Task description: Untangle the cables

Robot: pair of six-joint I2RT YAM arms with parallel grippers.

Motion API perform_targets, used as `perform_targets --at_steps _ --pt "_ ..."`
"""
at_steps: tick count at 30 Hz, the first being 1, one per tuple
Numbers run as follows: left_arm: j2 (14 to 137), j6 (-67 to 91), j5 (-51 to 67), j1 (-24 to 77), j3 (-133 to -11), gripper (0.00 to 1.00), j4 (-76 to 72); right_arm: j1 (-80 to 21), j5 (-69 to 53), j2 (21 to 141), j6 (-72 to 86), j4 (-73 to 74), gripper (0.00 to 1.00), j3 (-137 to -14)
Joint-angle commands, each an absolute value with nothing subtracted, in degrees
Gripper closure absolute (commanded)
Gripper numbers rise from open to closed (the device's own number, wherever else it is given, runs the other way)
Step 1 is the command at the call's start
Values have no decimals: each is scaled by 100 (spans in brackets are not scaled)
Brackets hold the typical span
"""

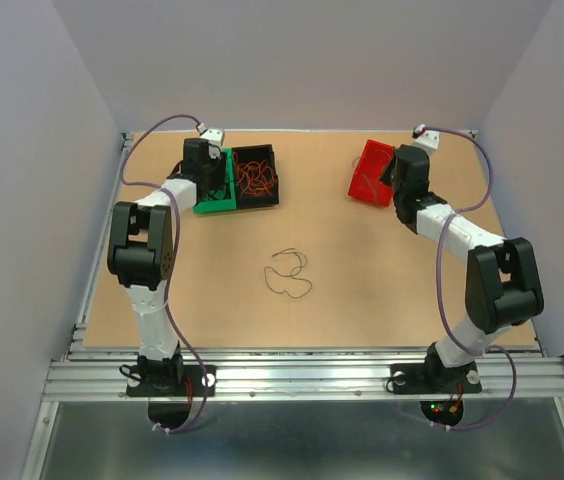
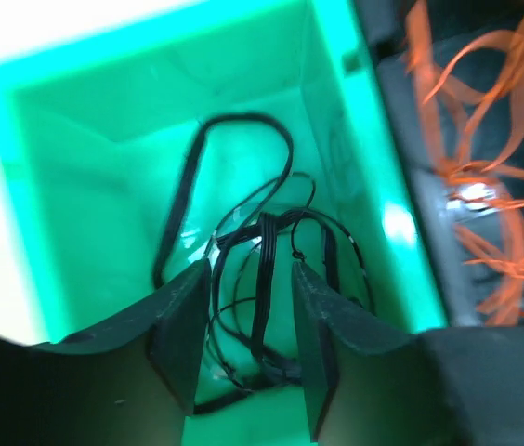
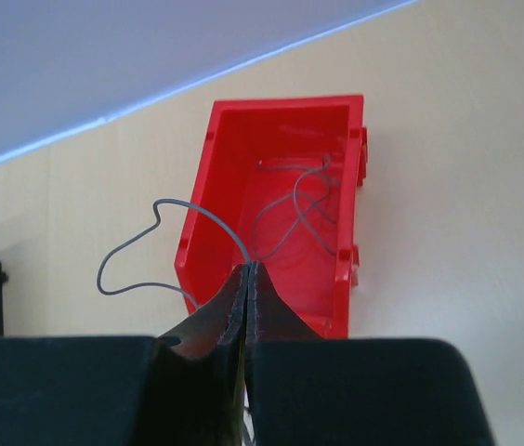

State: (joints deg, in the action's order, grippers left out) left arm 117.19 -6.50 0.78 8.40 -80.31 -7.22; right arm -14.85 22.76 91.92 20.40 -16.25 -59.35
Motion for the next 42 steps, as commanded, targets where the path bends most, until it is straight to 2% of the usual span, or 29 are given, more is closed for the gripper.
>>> perform_targets --at_steps 1,6,10,21,30,36,42 --pt "10680 -712 149 852 -7753 46 -1459 -1240 2355 9457 2241 -1565 99 -6670" --pt "10249 -782 115 993 -7392 34 -1757 -1064 2802 9747 2338 -1503 99 -7056" --pt "9731 -844 184 1125 -6822 16 -2232 -1020 2935 10071 2251 -1494 99 -7426" --pt "8719 -975 317 1485 -6003 15 -2804 -958 3604 11021 1934 -1485 99 -8420" --pt "8613 -1186 44 1854 -5880 15 -2804 -958 3376 11346 2162 -1459 99 -8121" --pt "8587 -1266 -211 1960 -5854 14 -2812 -975 3077 11909 2197 -986 99 -8507" --pt "8561 -1292 -255 2013 -5836 15 -2812 -1116 3331 12225 2030 -730 99 -8595"
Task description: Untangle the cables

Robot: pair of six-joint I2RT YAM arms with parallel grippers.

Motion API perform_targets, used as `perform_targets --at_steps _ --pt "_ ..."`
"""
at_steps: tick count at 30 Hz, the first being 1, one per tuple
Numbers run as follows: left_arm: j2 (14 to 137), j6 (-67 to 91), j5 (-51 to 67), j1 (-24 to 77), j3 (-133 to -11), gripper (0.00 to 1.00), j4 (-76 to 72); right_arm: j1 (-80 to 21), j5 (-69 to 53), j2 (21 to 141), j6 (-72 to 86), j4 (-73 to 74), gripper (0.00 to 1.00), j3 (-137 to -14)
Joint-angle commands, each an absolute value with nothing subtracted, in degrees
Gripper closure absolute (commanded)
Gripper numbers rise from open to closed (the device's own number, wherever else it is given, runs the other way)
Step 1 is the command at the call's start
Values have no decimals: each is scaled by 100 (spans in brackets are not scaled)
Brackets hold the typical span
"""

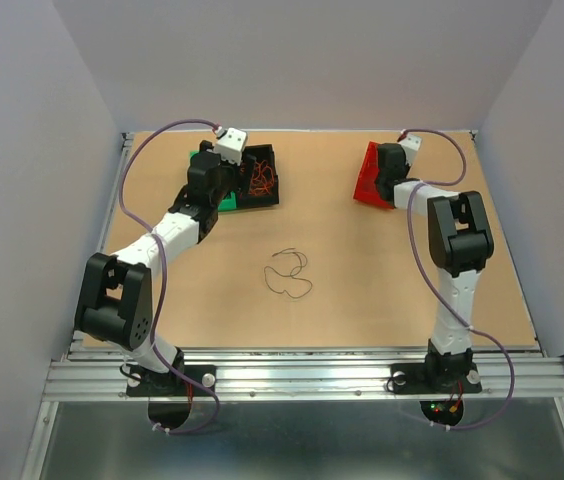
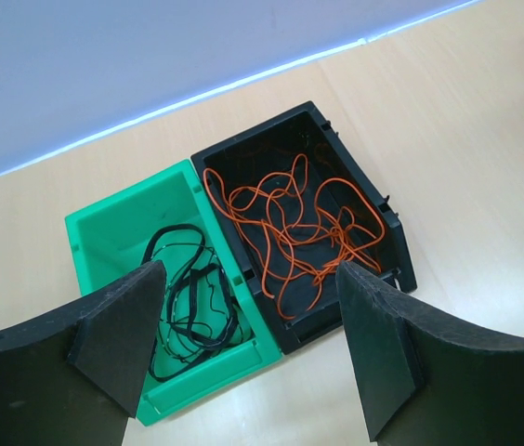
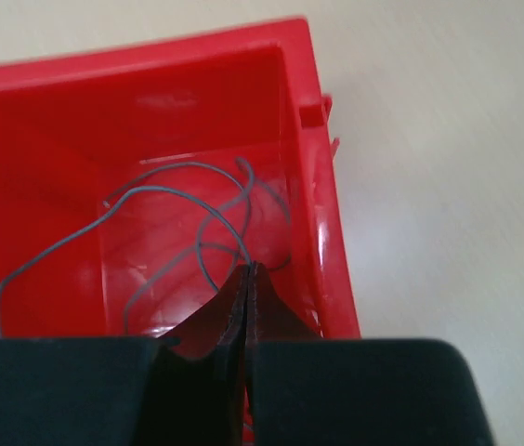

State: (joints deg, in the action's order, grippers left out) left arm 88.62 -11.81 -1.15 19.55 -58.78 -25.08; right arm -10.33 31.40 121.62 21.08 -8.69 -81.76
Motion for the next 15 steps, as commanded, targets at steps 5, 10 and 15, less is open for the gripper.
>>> perform_targets --at_steps 5,10,15 --pt "8561 -1353 -351 2127 -5801 14 -2812 -1151 2892 12708 1978 -335 100 -9217" --pt "8552 -1380 -387 2162 -5792 15 -2812 -1151 2646 13130 1960 228 99 -9693" --pt "8525 -1415 -395 2197 -5783 15 -2812 -1151 2251 12843 2056 369 100 -9432"
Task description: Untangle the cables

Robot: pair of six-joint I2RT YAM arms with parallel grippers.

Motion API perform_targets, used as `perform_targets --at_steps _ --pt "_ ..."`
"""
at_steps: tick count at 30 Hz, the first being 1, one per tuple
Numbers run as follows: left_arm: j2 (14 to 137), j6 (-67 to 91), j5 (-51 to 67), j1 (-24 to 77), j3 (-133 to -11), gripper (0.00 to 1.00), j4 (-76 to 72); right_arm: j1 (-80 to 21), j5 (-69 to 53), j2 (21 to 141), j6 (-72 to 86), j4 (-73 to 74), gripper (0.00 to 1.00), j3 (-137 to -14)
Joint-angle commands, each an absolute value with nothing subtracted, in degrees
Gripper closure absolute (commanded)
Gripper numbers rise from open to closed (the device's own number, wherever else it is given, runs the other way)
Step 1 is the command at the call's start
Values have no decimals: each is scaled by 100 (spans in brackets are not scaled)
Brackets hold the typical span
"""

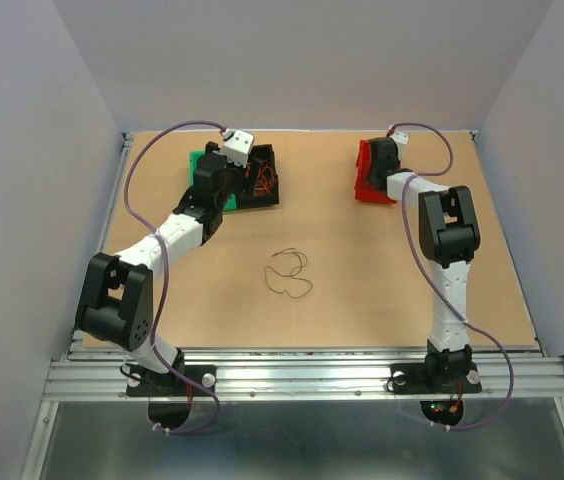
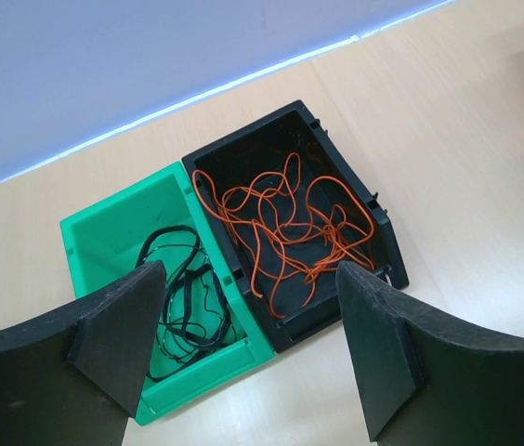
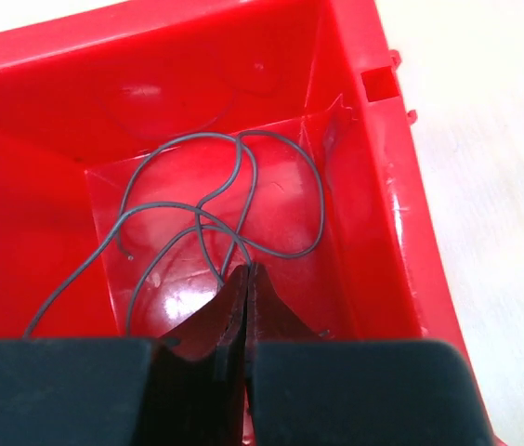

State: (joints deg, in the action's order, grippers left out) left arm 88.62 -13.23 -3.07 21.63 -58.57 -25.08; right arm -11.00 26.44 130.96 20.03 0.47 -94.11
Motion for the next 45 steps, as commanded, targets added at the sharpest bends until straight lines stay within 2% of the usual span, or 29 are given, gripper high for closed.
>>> perform_targets --at_steps 1,7,13,23,32,35,38,39,40,41,42,43,45 --pt "8517 -1424 -396 2197 -5783 15 -2812 -1160 2207 12702 2083 369 99 -9152" --pt "8429 -1424 -387 2241 -5722 14 -2786 -1335 2171 11884 2206 509 99 -8106" --pt "8472 -1450 -387 2346 -5678 15 -2777 -1766 1917 11628 2321 641 99 -7725" --pt "8745 -1705 -474 2751 -5660 14 -2742 -2021 2548 10882 2479 721 81 -7436" --pt "8693 -1749 -510 2777 -5643 14 -2742 -2145 2856 10222 2558 255 71 -7040" --pt "8666 -1749 -501 2777 -5634 14 -2751 -2153 2909 10082 2549 185 62 -6935" --pt "8649 -1749 -475 2795 -5616 14 -2751 -2162 2490 9941 2426 123 61 -6759" --pt "8648 -1758 -466 2795 -5616 14 -2751 -2206 1809 9801 2086 62 60 -6707" --pt "8640 -1758 -457 2786 -5608 14 -2751 -2267 1462 9730 1883 53 57 -6645" --pt "8622 -1749 -457 2795 -5599 14 -2751 -2346 1172 9651 1689 53 45 -6531" --pt "8613 -1749 -448 2786 -5599 14 -2751 -2538 943 9520 1374 53 38 -6469" --pt "8605 -1749 -448 2795 -5599 14 -2760 -2636 523 9440 1232 44 27 -6364" --pt "8596 -1731 -466 2795 -5581 14 -2768 -2829 37 9299 801 44 16 -6223"
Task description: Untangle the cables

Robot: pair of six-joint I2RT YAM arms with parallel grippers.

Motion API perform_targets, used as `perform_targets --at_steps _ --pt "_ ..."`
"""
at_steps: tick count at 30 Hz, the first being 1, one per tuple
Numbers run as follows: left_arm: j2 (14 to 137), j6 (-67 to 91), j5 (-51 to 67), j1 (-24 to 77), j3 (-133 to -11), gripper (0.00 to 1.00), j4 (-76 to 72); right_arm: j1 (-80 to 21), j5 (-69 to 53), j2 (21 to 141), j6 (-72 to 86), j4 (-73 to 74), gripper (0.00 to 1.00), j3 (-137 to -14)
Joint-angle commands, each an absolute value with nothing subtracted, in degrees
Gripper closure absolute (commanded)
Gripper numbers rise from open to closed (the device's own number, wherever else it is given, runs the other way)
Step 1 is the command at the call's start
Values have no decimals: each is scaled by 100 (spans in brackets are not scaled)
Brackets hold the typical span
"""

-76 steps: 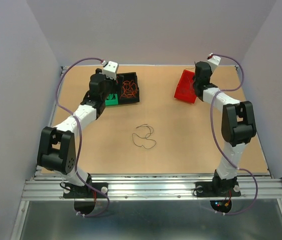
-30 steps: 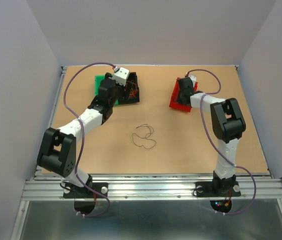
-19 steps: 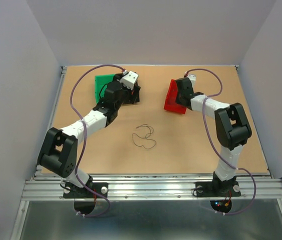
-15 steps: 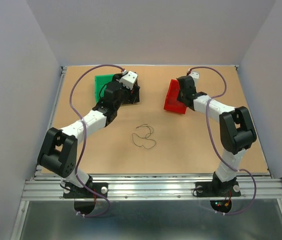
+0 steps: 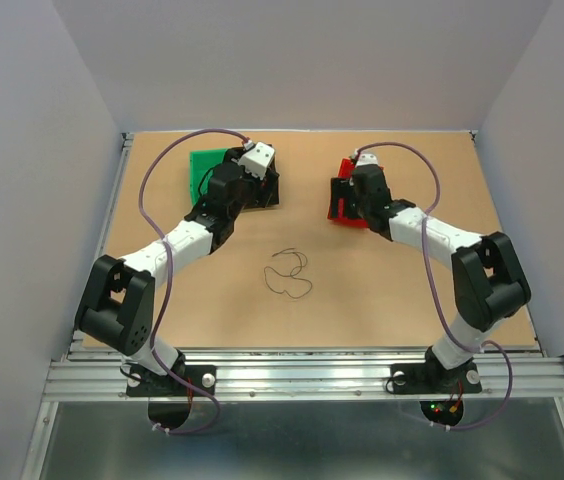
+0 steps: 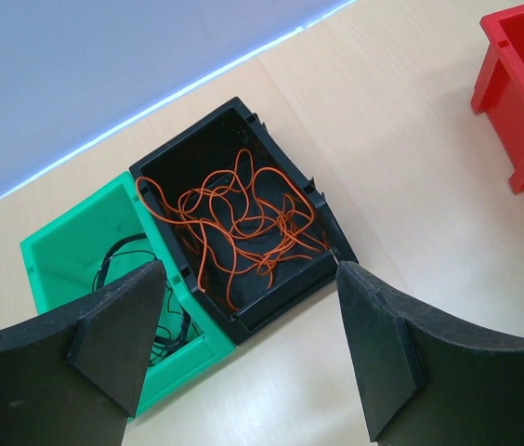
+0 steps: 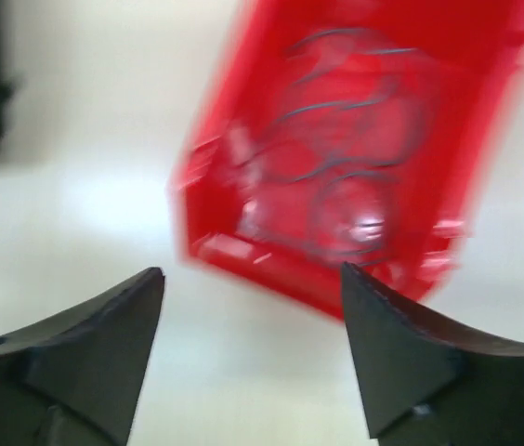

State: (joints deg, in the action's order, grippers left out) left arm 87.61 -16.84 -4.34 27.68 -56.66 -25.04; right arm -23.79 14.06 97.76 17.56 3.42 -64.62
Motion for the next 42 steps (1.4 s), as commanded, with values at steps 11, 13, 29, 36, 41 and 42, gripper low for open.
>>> perform_targets --at_steps 11,13,29,36,41,42 --pt "8675 -1617 -536 2690 -5625 14 -2804 -4569 -783 8868 -720 79 0 -5634" --pt "8675 -1626 -519 2689 -5634 14 -2795 -4841 -686 8859 -861 158 0 -5651" --pt "8692 -1635 -483 2681 -5625 14 -2804 -5704 931 10027 -519 1380 0 -6539" --pt "8692 -1635 -475 2681 -5634 14 -2804 -5722 861 10598 -580 1616 0 -6908" --pt "8675 -1626 -466 2681 -5625 14 -2804 -5722 915 10626 -475 1758 18 -6979" --pt "8666 -1617 -466 2681 -5608 14 -2795 -5722 879 10574 -475 1767 26 -6926"
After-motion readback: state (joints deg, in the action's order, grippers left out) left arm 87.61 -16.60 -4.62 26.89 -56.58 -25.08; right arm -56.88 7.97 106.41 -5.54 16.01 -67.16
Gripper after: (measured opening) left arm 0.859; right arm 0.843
